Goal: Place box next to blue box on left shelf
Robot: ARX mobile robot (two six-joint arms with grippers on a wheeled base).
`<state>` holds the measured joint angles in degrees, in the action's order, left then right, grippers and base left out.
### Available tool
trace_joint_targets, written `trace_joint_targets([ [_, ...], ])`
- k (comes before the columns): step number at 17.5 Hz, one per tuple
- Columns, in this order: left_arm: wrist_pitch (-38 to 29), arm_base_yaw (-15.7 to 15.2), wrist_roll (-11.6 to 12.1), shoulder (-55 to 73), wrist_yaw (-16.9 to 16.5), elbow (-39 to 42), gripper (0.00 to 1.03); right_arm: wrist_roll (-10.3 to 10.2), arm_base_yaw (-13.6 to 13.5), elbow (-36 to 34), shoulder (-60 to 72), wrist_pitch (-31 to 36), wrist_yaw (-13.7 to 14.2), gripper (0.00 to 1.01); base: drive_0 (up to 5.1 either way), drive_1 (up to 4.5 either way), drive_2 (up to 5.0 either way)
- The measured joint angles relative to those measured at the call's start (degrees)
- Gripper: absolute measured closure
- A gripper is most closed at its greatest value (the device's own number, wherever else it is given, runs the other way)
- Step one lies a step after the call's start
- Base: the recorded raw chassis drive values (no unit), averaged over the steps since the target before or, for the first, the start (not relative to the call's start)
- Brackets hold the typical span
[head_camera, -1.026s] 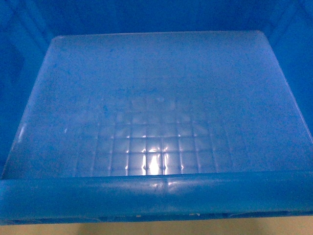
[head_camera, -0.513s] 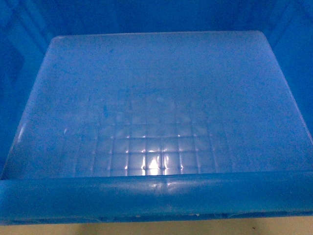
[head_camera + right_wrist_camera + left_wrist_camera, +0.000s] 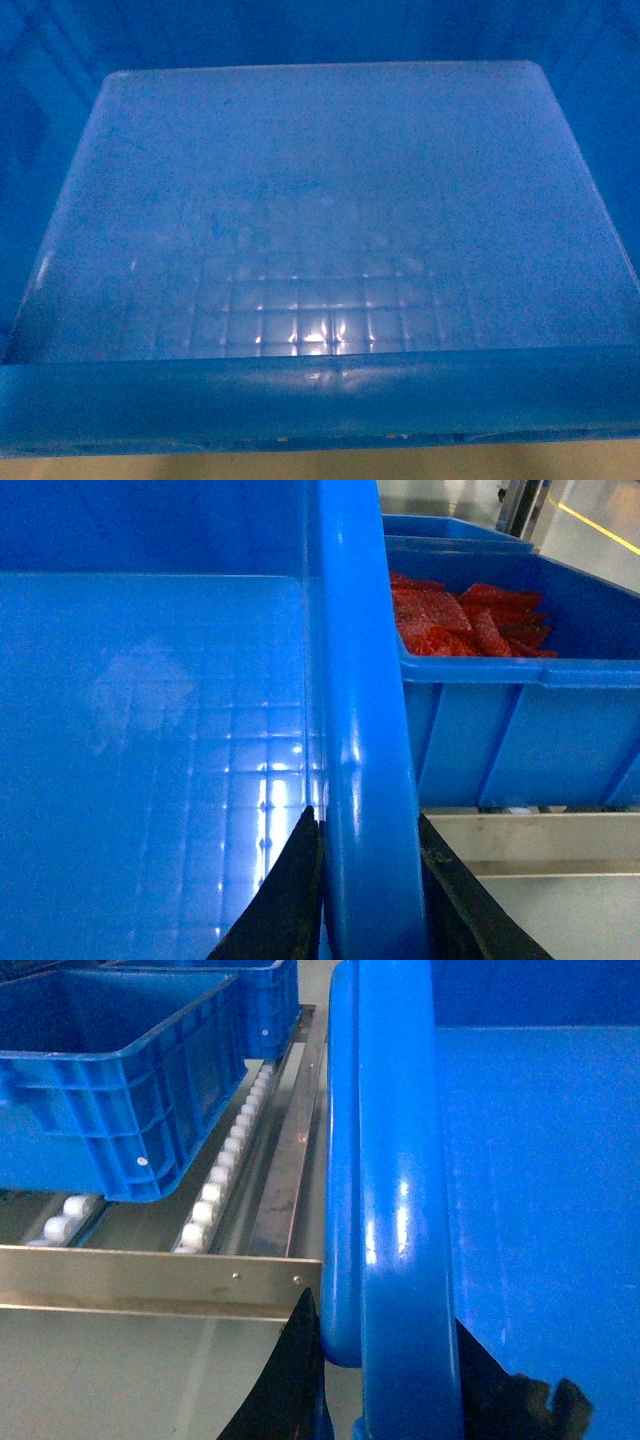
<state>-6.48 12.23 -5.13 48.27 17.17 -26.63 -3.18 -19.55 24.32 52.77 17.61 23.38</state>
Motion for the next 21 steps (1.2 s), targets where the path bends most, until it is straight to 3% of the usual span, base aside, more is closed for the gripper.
trace_joint_targets([
  [15,0.09,0.0,0.0,0.04,-0.02,0.0,0.85,0.0,0.0,0.0,0.11,-0.09,0.04,0.84,0.1,4.4,-4.3],
  [21,0.04,0.0,0.0,0.33,-0.02,0.0,0.85,0.0,0.0,0.0,0.37,-0.07,0.0,0.84,0.0,0.0,0.0],
])
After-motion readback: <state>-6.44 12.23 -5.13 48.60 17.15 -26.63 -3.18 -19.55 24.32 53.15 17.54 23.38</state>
